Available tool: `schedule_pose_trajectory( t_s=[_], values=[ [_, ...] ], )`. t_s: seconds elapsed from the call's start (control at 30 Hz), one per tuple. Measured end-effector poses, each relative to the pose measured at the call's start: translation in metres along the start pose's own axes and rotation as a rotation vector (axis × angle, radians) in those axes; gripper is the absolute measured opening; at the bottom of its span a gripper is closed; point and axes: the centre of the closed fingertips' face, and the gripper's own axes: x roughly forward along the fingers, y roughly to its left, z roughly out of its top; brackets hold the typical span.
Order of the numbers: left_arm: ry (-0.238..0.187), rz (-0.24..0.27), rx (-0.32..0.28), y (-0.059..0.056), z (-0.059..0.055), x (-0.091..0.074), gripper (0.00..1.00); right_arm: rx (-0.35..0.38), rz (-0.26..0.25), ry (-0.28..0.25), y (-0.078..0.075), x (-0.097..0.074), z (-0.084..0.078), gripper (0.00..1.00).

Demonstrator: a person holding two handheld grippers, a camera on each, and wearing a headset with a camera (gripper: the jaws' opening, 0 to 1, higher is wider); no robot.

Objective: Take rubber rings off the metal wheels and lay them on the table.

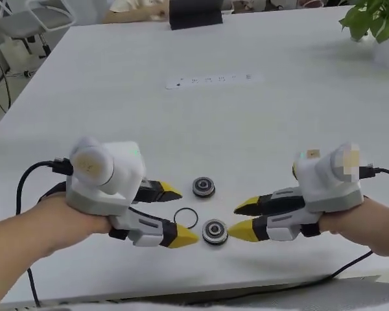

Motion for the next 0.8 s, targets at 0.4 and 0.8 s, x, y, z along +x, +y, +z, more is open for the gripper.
schedule_pose_trajectory(
  t_s=[0.4,0.8],
  values=[
    [0.023,-0.048,0.006,-0.007,-0.002,0.018,0.39,-0.027,0.015,0.022,-0.003,0.007,-0.012,0.24],
    [0.041,-0.075,0.013,-0.013,-0.005,0.032,0.31,-0.062,0.026,0.047,-0.002,0.013,-0.018,0.21]
  ],
)
